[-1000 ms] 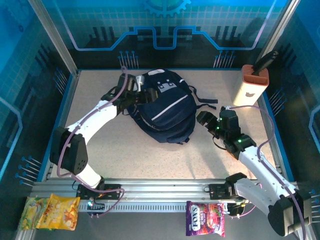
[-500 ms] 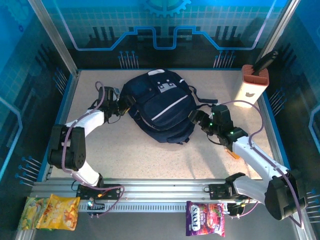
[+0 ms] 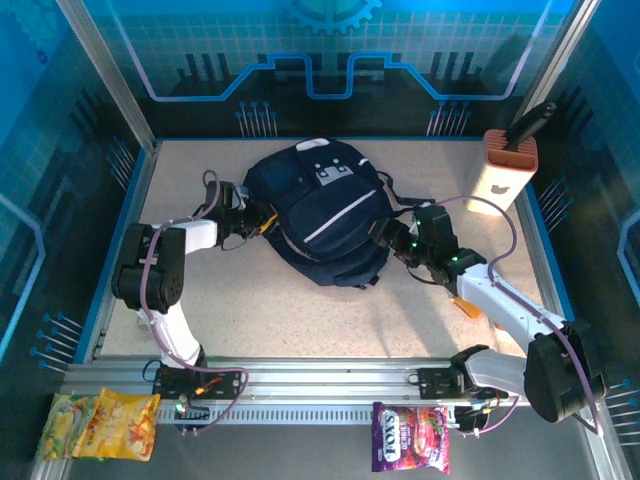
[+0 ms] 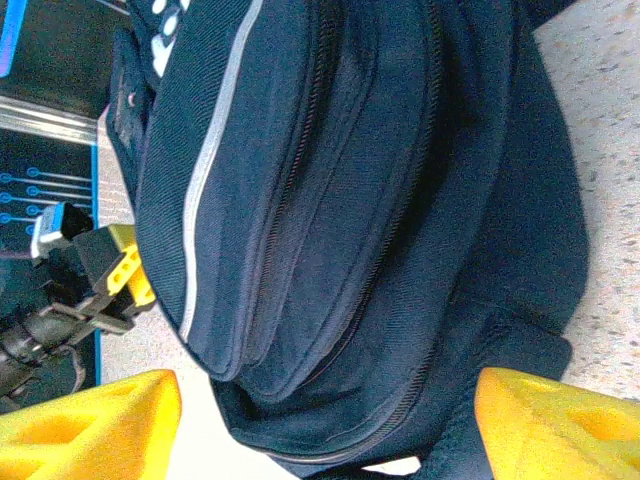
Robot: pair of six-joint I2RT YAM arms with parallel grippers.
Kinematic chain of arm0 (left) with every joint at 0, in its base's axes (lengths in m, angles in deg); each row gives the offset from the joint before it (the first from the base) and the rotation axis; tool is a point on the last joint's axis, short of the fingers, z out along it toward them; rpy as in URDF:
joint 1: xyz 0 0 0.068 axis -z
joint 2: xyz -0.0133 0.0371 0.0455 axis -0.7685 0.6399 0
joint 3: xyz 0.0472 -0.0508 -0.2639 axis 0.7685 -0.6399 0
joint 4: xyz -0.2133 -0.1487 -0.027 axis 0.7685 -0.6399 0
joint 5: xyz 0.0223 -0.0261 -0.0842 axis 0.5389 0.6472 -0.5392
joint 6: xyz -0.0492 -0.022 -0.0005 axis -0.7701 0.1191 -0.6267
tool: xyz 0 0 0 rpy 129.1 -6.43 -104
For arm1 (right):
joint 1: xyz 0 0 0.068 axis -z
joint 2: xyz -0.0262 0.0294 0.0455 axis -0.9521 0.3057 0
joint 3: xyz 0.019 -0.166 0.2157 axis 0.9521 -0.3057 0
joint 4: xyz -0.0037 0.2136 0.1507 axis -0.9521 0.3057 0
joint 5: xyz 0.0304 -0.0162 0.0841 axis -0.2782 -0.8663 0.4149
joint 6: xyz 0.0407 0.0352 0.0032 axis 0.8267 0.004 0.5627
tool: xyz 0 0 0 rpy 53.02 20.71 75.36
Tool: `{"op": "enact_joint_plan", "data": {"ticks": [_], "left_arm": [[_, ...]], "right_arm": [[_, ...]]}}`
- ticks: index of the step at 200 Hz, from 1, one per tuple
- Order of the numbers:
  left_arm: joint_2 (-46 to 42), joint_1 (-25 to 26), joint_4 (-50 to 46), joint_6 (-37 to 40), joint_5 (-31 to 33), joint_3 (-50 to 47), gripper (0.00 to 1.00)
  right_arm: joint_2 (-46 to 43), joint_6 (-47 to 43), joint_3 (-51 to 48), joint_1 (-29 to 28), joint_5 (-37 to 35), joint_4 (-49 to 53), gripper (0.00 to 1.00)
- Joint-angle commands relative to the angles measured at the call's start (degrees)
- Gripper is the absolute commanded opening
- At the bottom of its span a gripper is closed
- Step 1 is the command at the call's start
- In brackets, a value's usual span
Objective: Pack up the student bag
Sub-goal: Rotate the student bag at the top-center of the table.
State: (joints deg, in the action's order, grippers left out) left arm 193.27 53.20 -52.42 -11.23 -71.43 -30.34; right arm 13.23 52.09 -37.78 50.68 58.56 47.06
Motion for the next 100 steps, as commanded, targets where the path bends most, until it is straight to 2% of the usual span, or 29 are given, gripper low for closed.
{"op": "enact_joint_plan", "data": {"ticks": [1, 61, 82, 100], "left_arm": [[1.16, -0.35, 3.35, -0.98, -3.52, 2.04, 0.30], [1.42, -0.35, 4.60, -1.07, -5.63, 2.80, 0.30], [1.80, -0.35, 4.47, -1.31, -6.12, 2.99, 0.26], [1.95, -0.35, 4.21, -1.50, -6.50, 3.26, 0.18]], "right_arm": [[1.67, -1.02, 2.06, -1.10, 2.74, -2.84, 0.76], [8.07, -2.21, 5.54, -2.79, 6.88, -5.47, 0.70], [10.23, -2.56, 7.18, -3.43, 6.86, -5.57, 0.69], [12.05, -2.67, 8.51, -3.62, 6.36, -4.95, 0.69]]}}
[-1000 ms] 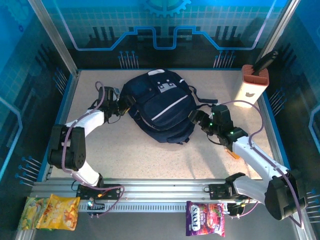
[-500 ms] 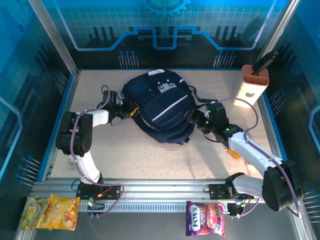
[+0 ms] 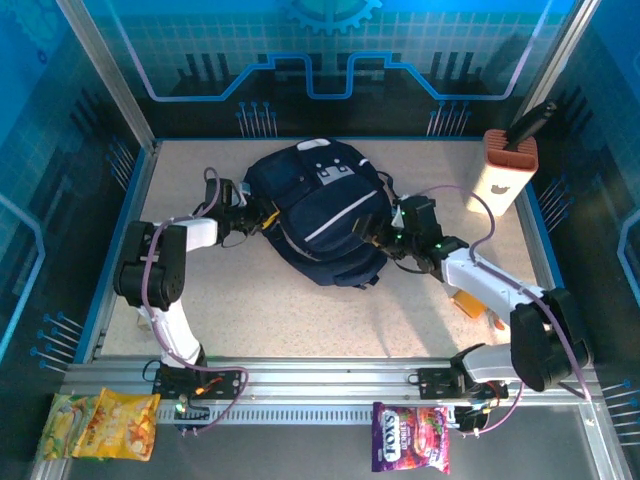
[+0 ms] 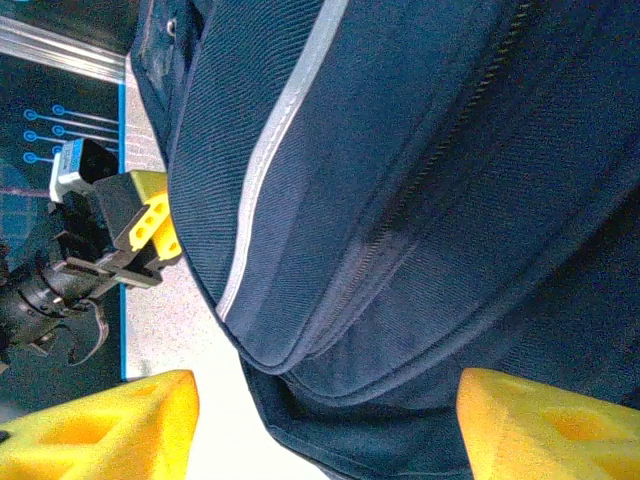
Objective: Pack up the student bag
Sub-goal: Rotate the student bag at the top-center of the table.
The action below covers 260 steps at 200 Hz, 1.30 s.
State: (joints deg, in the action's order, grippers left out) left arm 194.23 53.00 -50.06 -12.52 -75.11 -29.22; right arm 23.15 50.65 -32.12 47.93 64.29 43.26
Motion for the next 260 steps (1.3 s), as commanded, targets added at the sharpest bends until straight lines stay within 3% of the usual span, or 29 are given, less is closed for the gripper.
{"op": "enact_joint_plan", "data": {"ticks": [1, 45, 119, 190, 226, 260], "left_arm": [[1.04, -0.15, 1.85, -0.26, -2.84, 2.19, 0.18], [-1.81, -0.15, 1.33, -0.74, -2.94, 1.16, 0.00], [-13.26, 0.28, 2.71, -4.60, -2.24, -6.09, 0.00], [-18.67, 3.84, 3.83, -7.23, -0.68, -12.30, 0.00], [-17.73, 5.30, 4.38, -7.32, -0.51, -12.91, 0.00], [-17.55, 5.35, 4.40, -6.90, -0.69, -12.49, 0.00]], "right_arm": [[2.26, -1.26, 2.89, -0.87, 0.62, -1.05, 0.69], [7.85, -2.76, 8.46, -0.84, -0.49, 1.45, 0.66], [14.89, -7.22, 17.20, 1.13, -4.61, 6.64, 0.64], [26.83, -17.76, 31.75, 4.63, -1.98, 12.24, 0.66], [22.11, -18.66, 26.07, 3.75, -10.88, 12.58, 0.68], [13.47, -21.59, 24.58, 1.91, -19.53, 19.62, 0.74]]}}
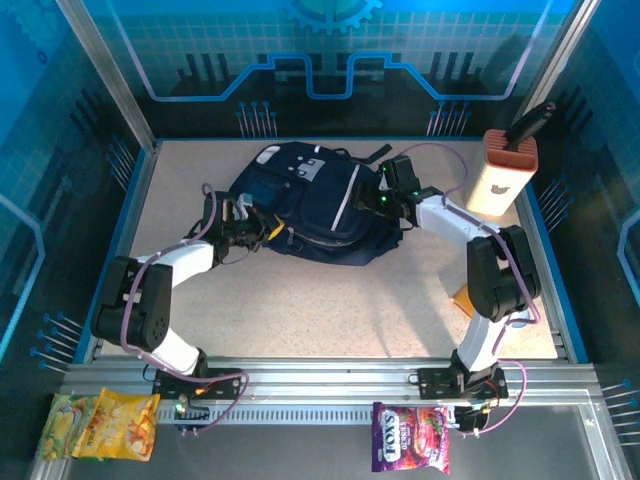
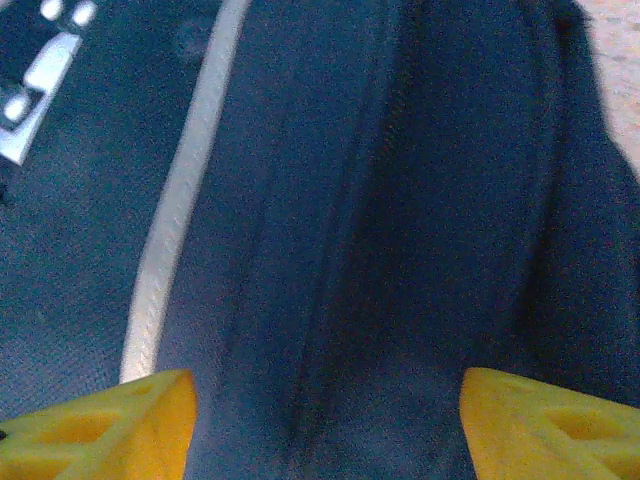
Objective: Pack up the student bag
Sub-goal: Rotate the student bag at the top-center of the table.
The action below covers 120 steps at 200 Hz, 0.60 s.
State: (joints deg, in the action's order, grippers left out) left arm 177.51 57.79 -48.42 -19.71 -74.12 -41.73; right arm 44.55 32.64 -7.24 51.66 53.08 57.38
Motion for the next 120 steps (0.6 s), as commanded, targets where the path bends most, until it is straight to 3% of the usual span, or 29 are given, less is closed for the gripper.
{"op": "enact_joint_plan", "data": {"ticks": [1, 60, 120], "left_arm": [[-0.88, 0.54, 2.76, 0.29, -1.66, 0.04, 0.00], [-1.44, 0.56, 1.80, 1.49, -1.05, 0.18, 0.00], [-1.71, 0.52, 1.35, 1.91, -1.54, 0.65, 0.00]], "right_arm": [[-8.19, -3.68, -0.35, -1.98, -8.49, 5.67, 0.74], [-13.17, 0.18, -2.82, -13.73, -9.02, 7.78, 0.72], [-3.78, 13.02, -3.89, -27.59, -7.83, -8.19, 0.61]]}}
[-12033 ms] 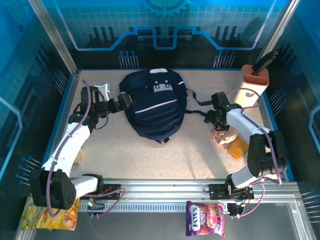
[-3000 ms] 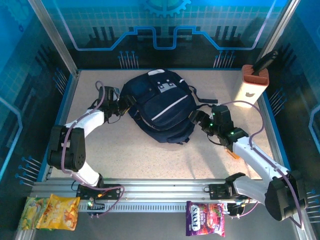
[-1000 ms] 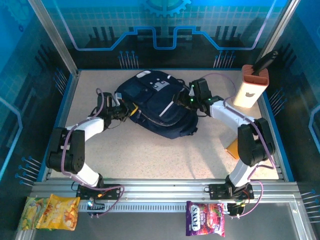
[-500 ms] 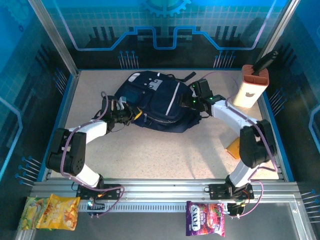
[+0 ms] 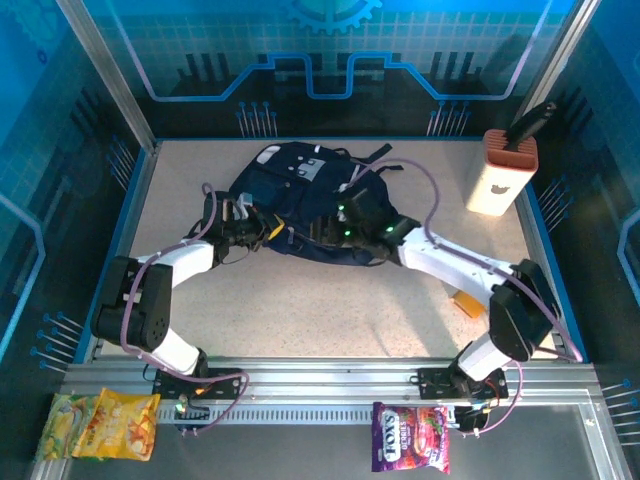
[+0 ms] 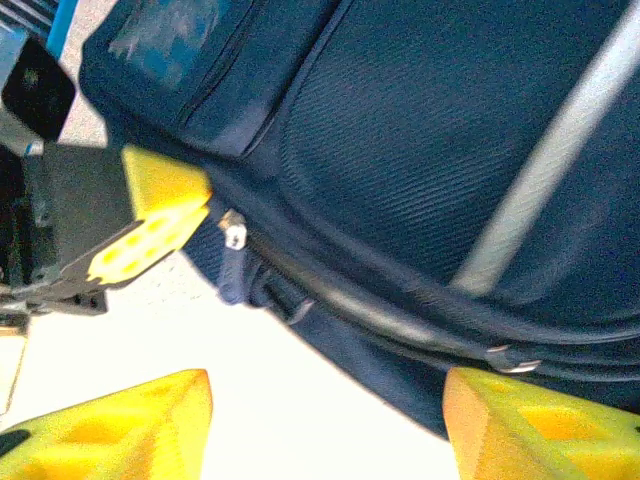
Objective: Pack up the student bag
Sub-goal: Rotate the student bag at the top-center of the table, then zip the student bag at the top-center of the table.
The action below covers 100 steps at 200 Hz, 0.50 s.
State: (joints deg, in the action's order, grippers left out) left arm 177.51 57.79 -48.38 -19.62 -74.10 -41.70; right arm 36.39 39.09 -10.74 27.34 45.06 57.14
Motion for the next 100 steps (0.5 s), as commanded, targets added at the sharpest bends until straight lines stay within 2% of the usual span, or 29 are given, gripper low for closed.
{"op": "enact_joint_plan", "data": {"ticks": [1, 45, 100], "left_arm": [[-1.67, 0.51, 1.31, 1.80, -1.57, 0.60, 0.00], [-1.75, 0.51, 0.61, 2.37, -3.04, 0.91, 0.00], [-1.81, 0.51, -0.28, 2.83, -3.59, 1.25, 0.00]], "right_arm": [[4.59, 6.71, -0.28, -3.33, 0.30, -8.18, 0.61], [11.79, 11.85, 3.17, -4.64, 2.28, -11.21, 0.55], [17.00, 12.15, 7.92, -4.38, 2.65, -9.90, 0.46]]}}
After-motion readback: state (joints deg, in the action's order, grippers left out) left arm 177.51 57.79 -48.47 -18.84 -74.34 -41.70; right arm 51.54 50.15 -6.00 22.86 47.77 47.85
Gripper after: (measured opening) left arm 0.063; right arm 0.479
